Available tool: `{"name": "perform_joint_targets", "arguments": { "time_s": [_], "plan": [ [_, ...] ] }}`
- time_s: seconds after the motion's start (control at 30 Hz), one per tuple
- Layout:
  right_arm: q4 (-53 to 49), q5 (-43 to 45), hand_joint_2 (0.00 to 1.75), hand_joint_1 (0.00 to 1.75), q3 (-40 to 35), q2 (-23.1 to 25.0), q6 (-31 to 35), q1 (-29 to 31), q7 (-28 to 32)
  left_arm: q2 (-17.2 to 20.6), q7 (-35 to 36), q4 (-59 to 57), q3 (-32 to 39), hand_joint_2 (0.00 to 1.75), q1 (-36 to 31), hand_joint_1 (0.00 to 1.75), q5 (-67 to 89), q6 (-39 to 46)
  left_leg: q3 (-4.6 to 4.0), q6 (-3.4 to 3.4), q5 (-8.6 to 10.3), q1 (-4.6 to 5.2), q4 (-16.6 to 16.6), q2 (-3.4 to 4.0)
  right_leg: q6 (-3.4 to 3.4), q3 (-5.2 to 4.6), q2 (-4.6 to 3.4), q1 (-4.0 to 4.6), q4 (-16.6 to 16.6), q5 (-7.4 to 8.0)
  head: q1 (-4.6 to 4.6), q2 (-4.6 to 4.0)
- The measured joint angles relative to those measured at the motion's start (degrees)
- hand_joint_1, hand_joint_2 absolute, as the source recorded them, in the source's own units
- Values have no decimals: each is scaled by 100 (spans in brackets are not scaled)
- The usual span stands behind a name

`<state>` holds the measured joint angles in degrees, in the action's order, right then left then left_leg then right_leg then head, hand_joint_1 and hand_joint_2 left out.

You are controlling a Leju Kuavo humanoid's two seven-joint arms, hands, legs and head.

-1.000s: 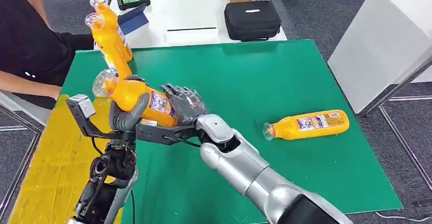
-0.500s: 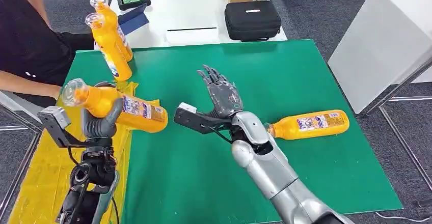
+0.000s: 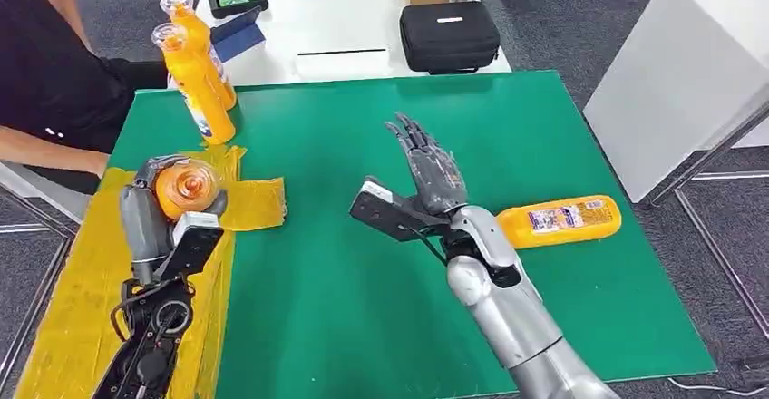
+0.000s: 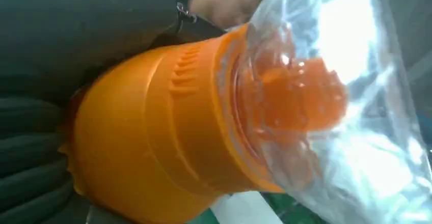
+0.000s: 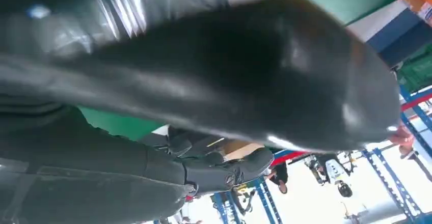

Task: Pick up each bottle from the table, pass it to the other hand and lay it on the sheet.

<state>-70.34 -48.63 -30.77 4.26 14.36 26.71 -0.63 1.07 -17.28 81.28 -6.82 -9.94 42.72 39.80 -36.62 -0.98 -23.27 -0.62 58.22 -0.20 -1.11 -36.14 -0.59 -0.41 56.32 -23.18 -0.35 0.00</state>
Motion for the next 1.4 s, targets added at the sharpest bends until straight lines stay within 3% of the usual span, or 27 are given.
{"name": "perform_joint_targets", "arguments": {
  "time_s": [0.17, 0.3, 0.5, 0.8, 0.83, 0.87, 0.9, 1.1, 1.4],
  "plan": [
    [-269, 197, 0, 0, 186, -192, 39, -218, 17, 18, 717, -522, -112, 175, -73, 175, 2098, -50, -1, 0, 0, 0, 1, -7, 0, 2, 11, 0, -1, -1, 2, 0],
    [-454, 260, 0, 0, 369, -332, 39, -472, 94, 24, 1174, -1288, -413, 175, -276, 175, 2726, -277, -2, -1, 0, 2, 1, -6, 0, 2, 10, -1, -1, 0, 2, 0],
    [-579, 269, 0, 0, 439, -428, -31, -598, 107, -9, 1289, -2466, -826, 175, -740, 175, 2742, -892, 0, -1, 0, 2, 1, -5, -1, 4, 9, -1, -1, 0, 2, 0],
    [-623, 271, 0, 0, 505, -494, -50, -641, 105, -20, 1265, -2957, -1030, 175, -938, 175, 2655, -975, 1, -1, 1, 0, 1, -3, 0, 5, 8, 0, 0, 0, 2, 0],
    [-623, 271, 0, 0, 505, -496, -52, -641, 105, -20, 1263, -2972, -1040, 175, -945, 101, 2617, -1032, 1, -1, 1, 0, 1, -4, -1, 6, 8, 0, 0, 0, 2, 0],
    [-623, 275, 0, 0, 505, -500, -52, -642, 105, -17, 1263, -2985, -1062, 175, -955, 0, 2570, -1114, 1, -1, 1, 1, 1, -4, -1, 6, 8, 0, 0, 0, 2, 0],
    [-623, 278, 0, 0, 505, -505, -61, -643, 105, -17, 1265, -2996, -1078, 0, -961, 0, 2550, -1181, 1, -1, 1, 1, 1, -4, -1, 6, 8, -1, 0, 0, 2, 0],
    [-623, 328, 0, 0, 505, -529, -74, -682, 111, 6, 1433, -3302, -1180, 0, -1134, 0, 2404, -2081, 2, -3, 2, 0, 1, -5, 0, 10, 9, 0, 0, 1, 2, 0],
    [-745, 205, 0, 0, 507, -531, -175, -817, 9, 74, 1610, -3423, -1182, 0, -1266, 0, 2235, -2463, 7, -5, 4, 0, 0, -7, 0, 16, 10, 0, 1, 1, 2, 0]
  ]
}}
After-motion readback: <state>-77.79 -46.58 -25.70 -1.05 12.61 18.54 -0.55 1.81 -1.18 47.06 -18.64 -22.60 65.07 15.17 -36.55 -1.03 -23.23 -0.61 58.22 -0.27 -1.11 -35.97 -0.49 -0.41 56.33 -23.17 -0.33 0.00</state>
